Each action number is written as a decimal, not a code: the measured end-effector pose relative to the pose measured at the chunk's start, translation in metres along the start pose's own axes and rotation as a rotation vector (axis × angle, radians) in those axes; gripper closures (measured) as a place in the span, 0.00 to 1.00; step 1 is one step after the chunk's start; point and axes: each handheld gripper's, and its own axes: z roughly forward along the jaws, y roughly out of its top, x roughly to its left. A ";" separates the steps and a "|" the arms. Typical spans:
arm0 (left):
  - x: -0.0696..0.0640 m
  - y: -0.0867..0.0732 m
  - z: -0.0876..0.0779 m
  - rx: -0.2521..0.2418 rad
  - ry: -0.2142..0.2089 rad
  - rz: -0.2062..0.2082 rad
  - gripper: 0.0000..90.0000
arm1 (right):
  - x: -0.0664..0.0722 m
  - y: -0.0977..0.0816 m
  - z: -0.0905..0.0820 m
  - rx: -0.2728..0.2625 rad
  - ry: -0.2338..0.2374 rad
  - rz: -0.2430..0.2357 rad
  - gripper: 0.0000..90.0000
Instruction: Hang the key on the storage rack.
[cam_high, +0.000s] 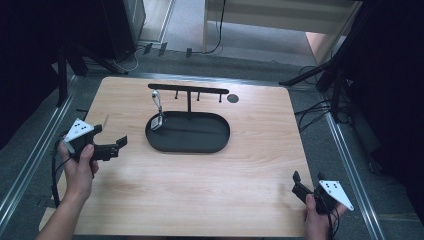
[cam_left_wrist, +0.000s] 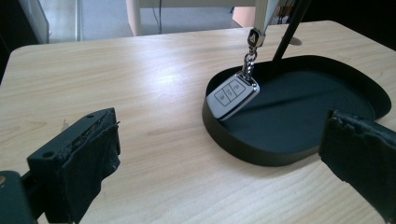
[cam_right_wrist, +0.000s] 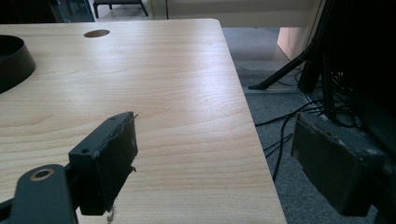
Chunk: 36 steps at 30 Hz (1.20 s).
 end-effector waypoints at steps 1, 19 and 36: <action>0.000 -0.003 -0.002 -0.004 0.006 0.001 0.00 | 0.000 0.000 0.000 -0.002 -0.001 -0.002 0.16; 0.005 -0.068 -0.056 -0.051 0.098 -0.035 0.00 | 0.001 0.000 0.000 0.000 -0.001 -0.011 0.16; 0.014 -0.116 -0.068 -0.096 0.055 -0.150 0.00 | 0.007 0.000 0.002 0.023 -0.006 -0.073 0.16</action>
